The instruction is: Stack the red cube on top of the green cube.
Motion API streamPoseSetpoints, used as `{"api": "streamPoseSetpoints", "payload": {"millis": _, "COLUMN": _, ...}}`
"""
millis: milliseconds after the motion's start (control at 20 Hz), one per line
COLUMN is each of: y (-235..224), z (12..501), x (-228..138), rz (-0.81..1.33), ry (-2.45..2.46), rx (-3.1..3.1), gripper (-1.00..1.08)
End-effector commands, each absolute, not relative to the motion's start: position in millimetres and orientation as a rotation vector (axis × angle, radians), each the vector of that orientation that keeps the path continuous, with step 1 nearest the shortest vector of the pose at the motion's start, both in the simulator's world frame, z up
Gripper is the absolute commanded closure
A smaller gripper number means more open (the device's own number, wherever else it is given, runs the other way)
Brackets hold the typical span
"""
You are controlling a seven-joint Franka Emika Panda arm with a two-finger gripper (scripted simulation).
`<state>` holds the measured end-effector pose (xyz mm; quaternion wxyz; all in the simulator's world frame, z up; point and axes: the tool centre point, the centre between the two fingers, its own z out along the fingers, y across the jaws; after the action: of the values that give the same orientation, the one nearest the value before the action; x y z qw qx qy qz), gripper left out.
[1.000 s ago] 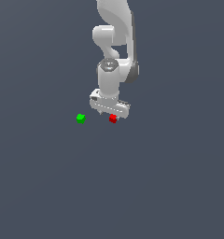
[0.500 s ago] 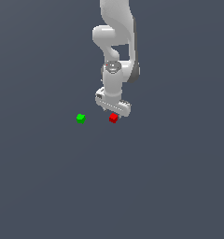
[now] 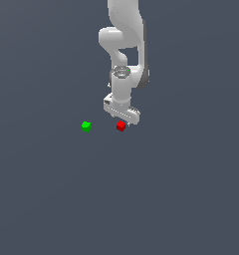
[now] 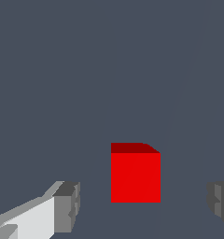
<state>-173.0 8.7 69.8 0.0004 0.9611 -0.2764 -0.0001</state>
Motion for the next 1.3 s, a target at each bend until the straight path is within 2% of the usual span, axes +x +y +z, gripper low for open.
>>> {"api": "streamPoseSetpoints", "payload": {"millis": 0, "y": 8.8, "z": 66.8, "x": -173.3, "rz": -0.001, "ry": -0.868, "rx": 3.018, "gripper": -0.92}}
{"api": "streamPoseSetpoints", "payload": {"millis": 800, "y": 9.7, "z": 23.5, "x": -174.3, "rz": 0.0, "ry": -0.874, "rx": 3.017, "gripper": -0.92}}
{"api": "streamPoseSetpoints", "payload": {"millis": 850, "y": 9.7, "z": 23.5, "x": -174.3, "rz": 0.0, "ry": -0.874, "rx": 3.017, "gripper": 1.08}}
{"api": "streamPoseSetpoints", "payload": {"millis": 1250, "y": 9.7, "z": 23.5, "x": -174.3, "rz": 0.0, "ry": -0.874, "rx": 3.017, "gripper": 1.08}}
